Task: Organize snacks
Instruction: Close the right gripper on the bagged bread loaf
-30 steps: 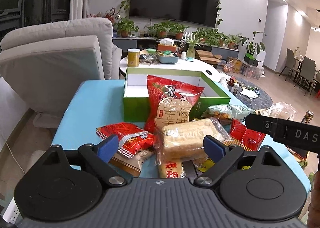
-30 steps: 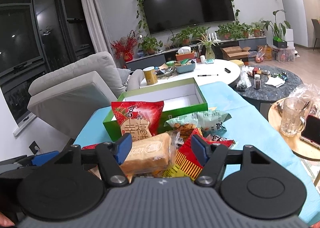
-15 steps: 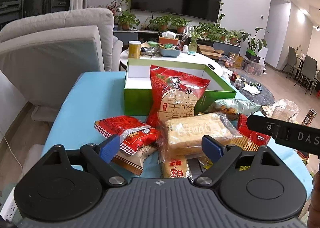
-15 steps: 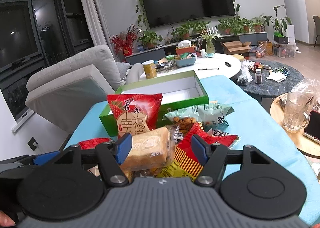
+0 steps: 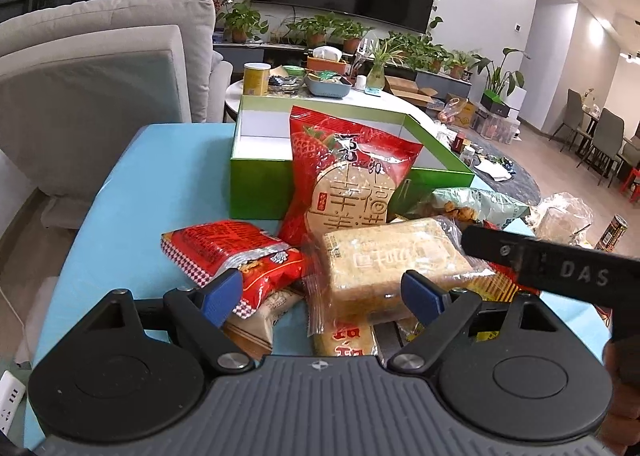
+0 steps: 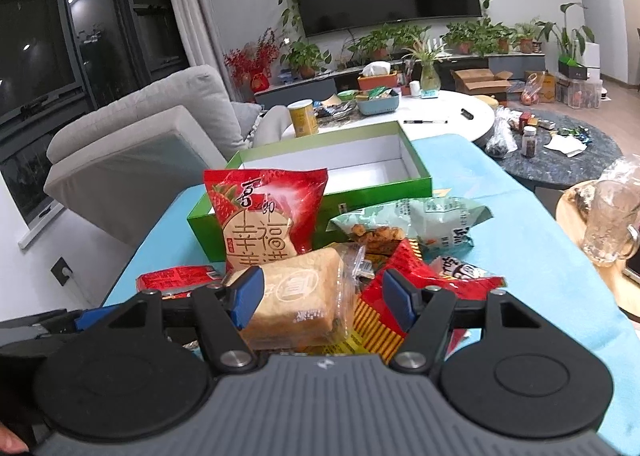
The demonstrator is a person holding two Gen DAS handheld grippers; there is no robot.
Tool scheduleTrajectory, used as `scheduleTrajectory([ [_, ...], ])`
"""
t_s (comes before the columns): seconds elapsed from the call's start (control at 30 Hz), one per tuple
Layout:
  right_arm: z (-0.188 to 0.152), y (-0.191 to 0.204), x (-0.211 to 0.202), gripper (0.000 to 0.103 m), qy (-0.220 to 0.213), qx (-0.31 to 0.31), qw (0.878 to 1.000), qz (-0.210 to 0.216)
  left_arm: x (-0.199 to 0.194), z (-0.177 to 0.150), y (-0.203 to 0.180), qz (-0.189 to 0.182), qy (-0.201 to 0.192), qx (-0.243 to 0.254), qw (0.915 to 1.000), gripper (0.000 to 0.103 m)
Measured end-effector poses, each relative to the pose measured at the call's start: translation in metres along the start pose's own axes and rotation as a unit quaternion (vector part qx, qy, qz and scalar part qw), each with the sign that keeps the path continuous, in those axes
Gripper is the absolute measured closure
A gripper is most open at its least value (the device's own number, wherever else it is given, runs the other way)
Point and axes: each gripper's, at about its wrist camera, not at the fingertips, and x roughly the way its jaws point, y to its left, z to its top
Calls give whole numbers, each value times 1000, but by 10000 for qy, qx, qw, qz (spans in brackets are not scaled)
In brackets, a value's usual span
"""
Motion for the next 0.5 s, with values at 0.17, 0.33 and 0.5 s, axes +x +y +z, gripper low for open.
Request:
scheduleTrajectory([
  [0.17,0,-1,12,35,106,5,9999,-28,9,1,0,-90,105,-12,9999,19],
  [0.33,4,-3,21,35,156,-13,9999,-3,18,4,-3,-164,138,59,9998,22],
  [0.5,6,-1,33,35,213,-145,9997,-2,28,4,-2,-340,156,124,9992,22],
])
